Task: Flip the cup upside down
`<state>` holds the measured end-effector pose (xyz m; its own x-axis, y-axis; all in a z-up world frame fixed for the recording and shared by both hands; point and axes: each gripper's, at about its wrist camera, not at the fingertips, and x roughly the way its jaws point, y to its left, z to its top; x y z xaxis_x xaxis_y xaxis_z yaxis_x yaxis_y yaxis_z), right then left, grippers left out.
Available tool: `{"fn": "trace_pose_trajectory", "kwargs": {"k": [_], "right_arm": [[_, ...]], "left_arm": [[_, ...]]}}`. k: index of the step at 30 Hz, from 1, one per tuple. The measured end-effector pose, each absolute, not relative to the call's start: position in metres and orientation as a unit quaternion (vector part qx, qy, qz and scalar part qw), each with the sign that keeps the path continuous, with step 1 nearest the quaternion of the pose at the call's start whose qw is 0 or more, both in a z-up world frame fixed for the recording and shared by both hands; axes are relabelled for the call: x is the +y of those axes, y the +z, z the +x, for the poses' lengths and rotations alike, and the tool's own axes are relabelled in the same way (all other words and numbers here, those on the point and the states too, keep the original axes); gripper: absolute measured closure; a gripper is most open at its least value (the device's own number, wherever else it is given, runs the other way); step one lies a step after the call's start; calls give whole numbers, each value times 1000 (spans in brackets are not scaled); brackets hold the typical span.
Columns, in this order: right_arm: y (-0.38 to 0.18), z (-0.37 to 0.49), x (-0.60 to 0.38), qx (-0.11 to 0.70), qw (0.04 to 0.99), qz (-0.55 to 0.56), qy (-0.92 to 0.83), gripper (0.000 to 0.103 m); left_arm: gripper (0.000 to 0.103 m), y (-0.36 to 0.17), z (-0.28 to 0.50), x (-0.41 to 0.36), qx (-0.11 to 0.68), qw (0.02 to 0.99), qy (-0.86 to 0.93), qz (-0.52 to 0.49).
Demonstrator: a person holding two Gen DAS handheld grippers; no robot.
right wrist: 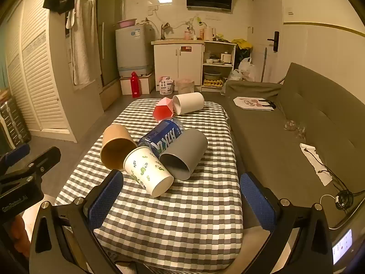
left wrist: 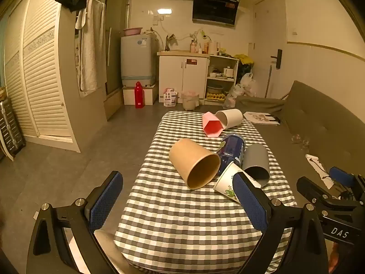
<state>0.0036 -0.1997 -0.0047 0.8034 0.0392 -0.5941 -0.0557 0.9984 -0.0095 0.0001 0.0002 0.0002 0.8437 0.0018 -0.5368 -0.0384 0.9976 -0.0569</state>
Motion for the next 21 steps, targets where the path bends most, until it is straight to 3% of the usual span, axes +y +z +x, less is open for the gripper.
{"fn": "trace_pose_trajectory", "kwargs": {"k": [21], "right_arm": [[-5,5,-196,316,948,-10,25,0]], "left_arm": [[3,3,2,2,274,961,36,-7]]}}
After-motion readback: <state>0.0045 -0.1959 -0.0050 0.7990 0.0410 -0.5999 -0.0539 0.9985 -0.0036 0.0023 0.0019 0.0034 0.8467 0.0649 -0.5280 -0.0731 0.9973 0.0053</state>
